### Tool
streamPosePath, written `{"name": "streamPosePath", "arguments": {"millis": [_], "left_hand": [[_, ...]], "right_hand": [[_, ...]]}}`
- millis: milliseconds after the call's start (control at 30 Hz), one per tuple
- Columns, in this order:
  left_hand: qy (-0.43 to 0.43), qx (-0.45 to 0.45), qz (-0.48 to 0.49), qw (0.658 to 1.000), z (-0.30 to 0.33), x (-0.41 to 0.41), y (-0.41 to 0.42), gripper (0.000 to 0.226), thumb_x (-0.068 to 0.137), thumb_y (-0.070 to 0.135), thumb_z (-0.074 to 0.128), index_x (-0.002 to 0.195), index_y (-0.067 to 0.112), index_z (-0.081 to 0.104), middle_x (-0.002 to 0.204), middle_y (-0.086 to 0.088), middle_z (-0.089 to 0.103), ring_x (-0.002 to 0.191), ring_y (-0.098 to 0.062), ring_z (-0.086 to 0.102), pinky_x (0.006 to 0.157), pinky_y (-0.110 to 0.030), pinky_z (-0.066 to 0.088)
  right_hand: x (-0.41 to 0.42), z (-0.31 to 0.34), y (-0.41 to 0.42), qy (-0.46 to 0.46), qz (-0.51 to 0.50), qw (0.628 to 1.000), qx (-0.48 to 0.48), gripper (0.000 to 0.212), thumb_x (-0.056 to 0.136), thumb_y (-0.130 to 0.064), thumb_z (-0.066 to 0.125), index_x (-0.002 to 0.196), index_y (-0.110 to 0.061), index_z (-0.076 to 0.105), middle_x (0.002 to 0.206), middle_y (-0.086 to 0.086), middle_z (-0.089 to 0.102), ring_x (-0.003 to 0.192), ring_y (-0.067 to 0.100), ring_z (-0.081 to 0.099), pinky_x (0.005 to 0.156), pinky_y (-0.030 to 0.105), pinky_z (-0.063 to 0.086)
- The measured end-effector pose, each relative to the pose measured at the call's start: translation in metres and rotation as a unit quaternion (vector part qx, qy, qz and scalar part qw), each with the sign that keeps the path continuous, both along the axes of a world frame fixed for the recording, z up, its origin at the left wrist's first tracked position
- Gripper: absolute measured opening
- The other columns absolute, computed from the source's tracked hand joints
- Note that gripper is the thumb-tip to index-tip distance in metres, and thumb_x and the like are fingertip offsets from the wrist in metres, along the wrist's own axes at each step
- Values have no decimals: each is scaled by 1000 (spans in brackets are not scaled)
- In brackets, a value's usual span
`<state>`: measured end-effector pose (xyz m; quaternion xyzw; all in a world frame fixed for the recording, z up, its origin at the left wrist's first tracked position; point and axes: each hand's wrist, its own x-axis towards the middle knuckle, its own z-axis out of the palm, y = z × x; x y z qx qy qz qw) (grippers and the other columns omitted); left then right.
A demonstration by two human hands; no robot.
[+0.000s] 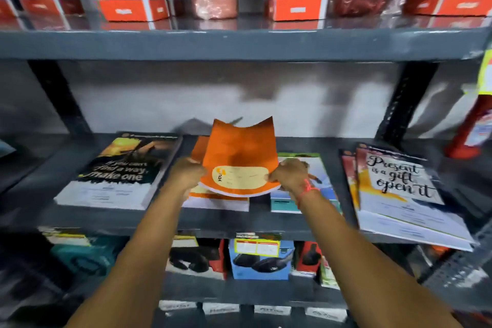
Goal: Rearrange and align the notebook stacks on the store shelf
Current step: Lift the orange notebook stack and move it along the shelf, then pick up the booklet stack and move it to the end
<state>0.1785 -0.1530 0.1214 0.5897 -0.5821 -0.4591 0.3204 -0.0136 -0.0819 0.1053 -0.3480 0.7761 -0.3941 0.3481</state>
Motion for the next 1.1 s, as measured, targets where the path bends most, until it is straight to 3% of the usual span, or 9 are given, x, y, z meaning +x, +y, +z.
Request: {"name": "streamPosePath", "arguments": {"millis": [167, 333, 467, 567, 633, 733, 900, 1033, 1100], "left_hand": [[-20, 26, 28, 999, -30, 49, -22, 25, 77, -9, 59, 60, 7, 51, 86, -14, 53, 81, -21, 46, 64, -29, 33], [-146, -7, -10, 989, -51, 63, -34, 20, 75, 2, 60, 56, 5, 52, 77, -18, 56, 76, -25, 53, 67, -32, 38], [-340, -79, -71, 935, -45, 62, -34, 17, 79, 12, 54, 71, 0, 63, 88, -23, 67, 85, -36, 60, 71, -37, 47], [-450, -129, -69, 881, -39, 54, -32, 15, 80, 12, 50, 83, 5, 63, 104, -19, 65, 98, -36, 56, 79, -38, 47], [-486, -169, -64, 855, -35, 41, -30, 22, 82, 11, 49, 97, 3, 64, 109, -18, 62, 107, -37, 53, 87, -41, 47], [-472, -231, -94, 846, -31, 0, -16, 26, 82, 12, 48, 101, 3, 63, 110, -20, 61, 106, -36, 55, 92, -40, 47], [-324, -247, -190, 893, -28, -111, 36, 25, 87, 15, 47, 95, 1, 66, 104, -23, 65, 96, -37, 61, 78, -38, 48], [-227, -209, -282, 908, -38, -199, 86, 24, 85, 14, 50, 85, -2, 68, 97, -23, 68, 85, -34, 62, 66, -34, 42], [-217, -182, -312, 907, -43, -235, 110, 26, 87, 15, 49, 86, -5, 65, 98, -26, 67, 93, -37, 62, 71, -35, 45]], "right_hand": [[50, -13, -14, 15, 19, 999, 21, 37, 74, -8, 70, 49, -10, 43, 70, 13, 55, 66, 23, 51, 61, 27, 40], [64, -35, -19, 82, 64, 993, 49, 20, 75, -22, 69, 70, -5, 59, 81, 13, 61, 74, 27, 58, 75, 37, 54], [68, -30, -14, 168, 89, 978, 89, 31, 76, -36, 67, 63, -15, 49, 92, 16, 67, 89, 33, 66, 75, 32, 48], [67, -23, -10, 263, 79, 957, 90, 20, 85, -19, 56, 97, -4, 60, 111, 17, 66, 102, 35, 62, 82, 36, 50], [60, -18, -2, 326, 58, 942, 59, 23, 86, -12, 49, 105, -6, 61, 111, 18, 66, 102, 37, 62, 83, 38, 51], [32, -10, 15, 360, 14, 932, 32, 28, 87, -12, 47, 109, -8, 63, 109, 19, 68, 100, 36, 64, 82, 39, 53], [-47, -8, 61, 313, -81, 946, 23, 29, 85, -7, 42, 98, -5, 68, 108, 21, 69, 100, 38, 63, 79, 35, 52], [-119, -18, 105, 281, -149, 944, 83, 31, 86, -7, 41, 106, 0, 64, 115, 24, 64, 106, 40, 59, 86, 38, 48], [-154, -27, 127, 269, -168, 941, 120, 29, 87, -8, 42, 108, 1, 60, 119, 24, 62, 110, 39, 57, 88, 39, 47]]}}
